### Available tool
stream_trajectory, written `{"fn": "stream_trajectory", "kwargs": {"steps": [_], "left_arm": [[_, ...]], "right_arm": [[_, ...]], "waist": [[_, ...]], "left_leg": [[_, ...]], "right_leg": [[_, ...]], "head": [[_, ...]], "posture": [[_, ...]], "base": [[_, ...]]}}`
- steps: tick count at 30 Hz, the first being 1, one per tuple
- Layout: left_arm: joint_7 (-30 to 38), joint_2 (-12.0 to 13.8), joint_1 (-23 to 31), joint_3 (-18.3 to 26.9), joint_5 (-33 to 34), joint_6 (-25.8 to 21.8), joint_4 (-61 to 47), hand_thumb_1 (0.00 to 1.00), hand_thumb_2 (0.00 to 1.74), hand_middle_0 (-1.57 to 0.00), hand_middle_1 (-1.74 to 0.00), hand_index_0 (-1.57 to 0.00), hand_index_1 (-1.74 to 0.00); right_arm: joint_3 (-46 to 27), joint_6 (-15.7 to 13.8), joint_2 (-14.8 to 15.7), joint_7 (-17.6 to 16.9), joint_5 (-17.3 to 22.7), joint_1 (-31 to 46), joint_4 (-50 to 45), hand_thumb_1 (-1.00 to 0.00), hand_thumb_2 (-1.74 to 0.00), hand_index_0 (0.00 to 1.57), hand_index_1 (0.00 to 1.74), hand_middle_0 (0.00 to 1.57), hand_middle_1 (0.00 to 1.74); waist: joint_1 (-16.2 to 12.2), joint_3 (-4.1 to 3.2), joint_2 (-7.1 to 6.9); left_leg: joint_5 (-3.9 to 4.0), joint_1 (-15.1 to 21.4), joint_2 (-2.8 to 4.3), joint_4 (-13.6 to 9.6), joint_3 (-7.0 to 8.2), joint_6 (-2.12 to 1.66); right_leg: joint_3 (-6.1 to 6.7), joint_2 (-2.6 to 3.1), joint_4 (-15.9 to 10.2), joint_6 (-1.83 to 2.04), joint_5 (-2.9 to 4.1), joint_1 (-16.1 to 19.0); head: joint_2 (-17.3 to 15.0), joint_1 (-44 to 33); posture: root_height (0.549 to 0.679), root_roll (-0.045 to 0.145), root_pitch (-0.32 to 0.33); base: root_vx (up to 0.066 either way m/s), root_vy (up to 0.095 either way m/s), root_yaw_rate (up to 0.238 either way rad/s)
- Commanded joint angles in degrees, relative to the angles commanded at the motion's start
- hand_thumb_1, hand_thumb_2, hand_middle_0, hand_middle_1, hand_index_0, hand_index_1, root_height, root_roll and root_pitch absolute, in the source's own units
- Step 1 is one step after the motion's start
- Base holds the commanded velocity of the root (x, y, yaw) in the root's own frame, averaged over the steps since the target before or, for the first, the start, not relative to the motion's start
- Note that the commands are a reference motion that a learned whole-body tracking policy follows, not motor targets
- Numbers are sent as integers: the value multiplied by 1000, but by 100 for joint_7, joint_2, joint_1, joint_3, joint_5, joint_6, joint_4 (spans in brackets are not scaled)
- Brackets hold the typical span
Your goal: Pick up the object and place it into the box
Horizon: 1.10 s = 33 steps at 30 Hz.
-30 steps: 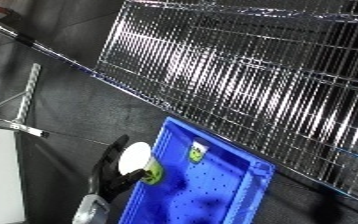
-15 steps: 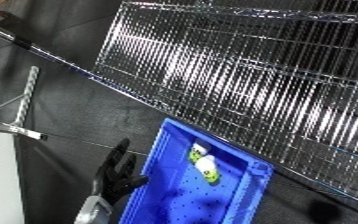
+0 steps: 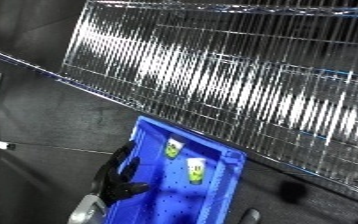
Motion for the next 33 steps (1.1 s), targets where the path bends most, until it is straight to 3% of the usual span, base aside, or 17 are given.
{"fn": "stream_trajectory", "kwargs": {"steps": [6, 11, 18, 23, 33], "left_arm": [[0, -132, 46, -308, 414, 31, -45, 0, 0, 0, 0, 0, 0], [106, -345, 173, -576, 614, -37, -226, 0, 0, 0, 0, 0, 0], [278, -586, 342, -810, 528, -24, -514, 0, 0, 0, 0, 0, 0], [447, -604, 406, -908, 510, 71, -745, 0, 0, 0, 0, 0, 0], [612, -529, 485, -924, 532, 192, -977, 0, 0, 0, 0, 0, 0]], "right_arm": [[-42, -10, -74, -156, -33, -139, -88, 0, 0, 0, 0, 0, 0], [-155, 47, -207, -203, -147, -268, -121, 0, 0, 0, 0, 0, 0], [-293, 114, -421, -120, -405, -383, -138, 0, 0, 0, 0, 0, 0], [-306, 86, -532, -62, -514, -400, -311, 0, 0, 0, 0, 0, 0], [-199, 185, -712, 193, -692, -391, -985, 0, 0, 0, 0, 0, 0]], "waist": [[-104, 0, 129], [-174, 0, 281], [-253, 0, 471], [-307, 0, 486], [-423, 0, 463]], "left_leg": [[-35, -20, 22, 117, 100, 13], [-13, -18, 39, 125, 150, 12], [23, -12, 40, 95, 179, 12], [25, -14, 57, 97, 197, 10], [-62, 30, 105, 210, 279, 11]], "right_leg": [[96, 13, 29, 14, 80, -70], [173, 9, 34, 34, 156, -131], [192, -38, 175, 52, 177, -235], [211, -44, 270, 54, 182, -306], [271, -46, 316, 57, 203, -331]], "head": [[-107, 1181], [-63, 2316], [140, 3531], [140, 4030], [368, 4557]], "posture": [[646, 30, 50], [646, 31, 50], [644, 32, 47], [642, 32, 46], [641, 34, 39]], "base": [[-32, 28, -131], [-27, 50, -103], [-18, 87, -104], [-11, 25, -81], [0, -6, -81]]}}
